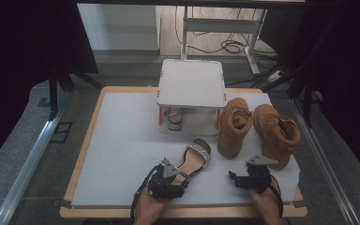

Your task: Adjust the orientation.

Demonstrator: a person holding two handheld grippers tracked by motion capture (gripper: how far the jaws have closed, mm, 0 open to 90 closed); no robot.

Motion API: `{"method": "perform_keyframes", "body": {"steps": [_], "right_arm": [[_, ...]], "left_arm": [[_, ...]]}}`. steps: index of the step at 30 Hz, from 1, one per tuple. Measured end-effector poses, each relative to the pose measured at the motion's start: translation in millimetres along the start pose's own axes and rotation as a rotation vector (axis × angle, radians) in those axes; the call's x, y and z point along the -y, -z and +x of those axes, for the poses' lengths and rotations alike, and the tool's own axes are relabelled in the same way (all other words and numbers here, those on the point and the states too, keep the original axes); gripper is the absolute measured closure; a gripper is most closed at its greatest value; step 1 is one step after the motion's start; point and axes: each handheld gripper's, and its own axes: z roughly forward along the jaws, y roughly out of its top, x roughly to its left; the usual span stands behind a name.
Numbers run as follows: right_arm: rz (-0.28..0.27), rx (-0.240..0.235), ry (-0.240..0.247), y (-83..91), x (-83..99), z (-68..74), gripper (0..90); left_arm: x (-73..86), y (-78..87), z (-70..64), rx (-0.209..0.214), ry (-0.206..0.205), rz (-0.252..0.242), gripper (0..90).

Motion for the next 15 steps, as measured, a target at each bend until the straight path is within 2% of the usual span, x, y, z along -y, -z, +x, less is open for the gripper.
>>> {"method": "perform_keyframes", "body": {"steps": [15], "right_arm": [[0.0,0.0,0.0,0.0,0.0,0.0,12.9]], "left_arm": [[-13.0,3.9,13.1,-0.006,0.054,-0.06,39.0]]}}
